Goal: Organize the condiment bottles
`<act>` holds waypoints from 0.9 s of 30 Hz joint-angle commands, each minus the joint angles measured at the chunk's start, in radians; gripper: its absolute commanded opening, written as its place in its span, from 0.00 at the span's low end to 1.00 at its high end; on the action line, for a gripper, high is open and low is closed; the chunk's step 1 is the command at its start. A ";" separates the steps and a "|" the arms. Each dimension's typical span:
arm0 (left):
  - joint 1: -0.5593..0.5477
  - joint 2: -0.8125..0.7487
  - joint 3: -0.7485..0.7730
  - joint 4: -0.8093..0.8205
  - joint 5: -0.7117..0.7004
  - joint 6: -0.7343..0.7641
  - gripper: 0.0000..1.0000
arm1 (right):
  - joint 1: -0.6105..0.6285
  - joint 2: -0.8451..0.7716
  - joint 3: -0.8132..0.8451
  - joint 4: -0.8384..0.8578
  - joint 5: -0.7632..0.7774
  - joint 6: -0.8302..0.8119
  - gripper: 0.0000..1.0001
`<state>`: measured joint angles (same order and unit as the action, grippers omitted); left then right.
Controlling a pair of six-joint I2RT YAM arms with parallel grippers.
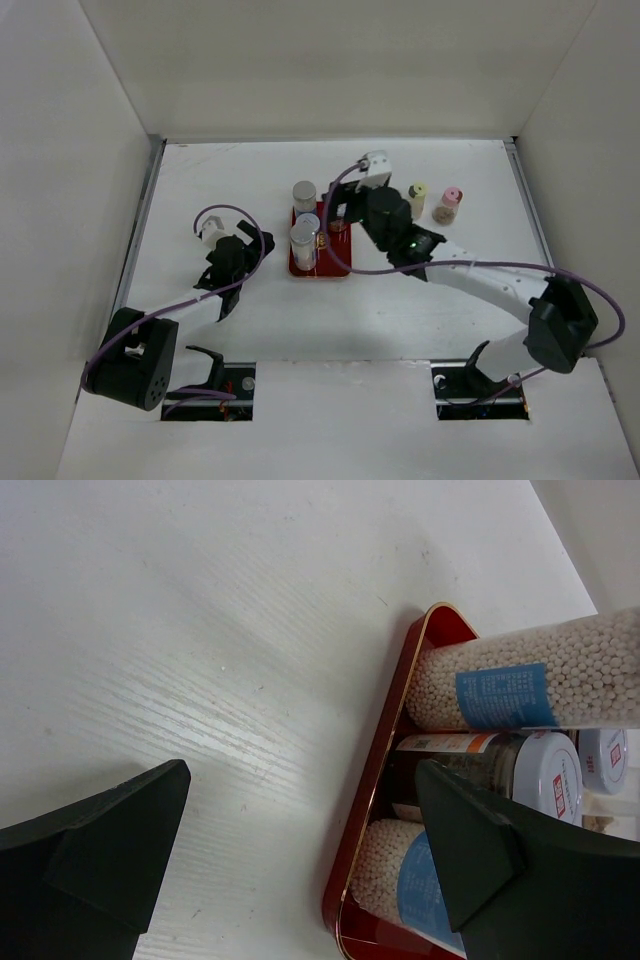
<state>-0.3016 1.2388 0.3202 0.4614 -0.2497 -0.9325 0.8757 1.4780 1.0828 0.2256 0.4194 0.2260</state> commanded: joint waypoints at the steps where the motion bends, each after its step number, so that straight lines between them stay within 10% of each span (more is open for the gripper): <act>1: 0.000 -0.021 -0.007 0.043 -0.002 -0.009 1.00 | -0.138 -0.041 -0.059 0.066 0.033 0.038 0.90; 6: 0.000 -0.021 -0.007 0.043 0.007 -0.009 1.00 | -0.362 0.021 -0.057 0.064 0.122 0.073 0.52; 9: -0.003 -0.015 -0.004 0.042 0.009 -0.009 1.00 | -0.465 0.071 -0.032 0.047 0.153 0.082 0.55; 15: -0.006 -0.016 -0.006 0.043 0.007 -0.008 1.00 | -0.548 0.203 0.040 -0.023 0.116 0.081 0.94; 22: -0.009 -0.003 -0.001 0.043 0.010 -0.008 1.00 | -0.565 0.321 0.089 -0.022 0.072 0.090 0.86; 27: -0.008 -0.009 -0.001 0.043 0.006 -0.008 1.00 | -0.560 0.350 0.124 -0.051 0.050 0.096 0.61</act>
<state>-0.3038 1.2392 0.3202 0.4610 -0.2493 -0.9325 0.3153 1.8351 1.1542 0.1646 0.4881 0.3058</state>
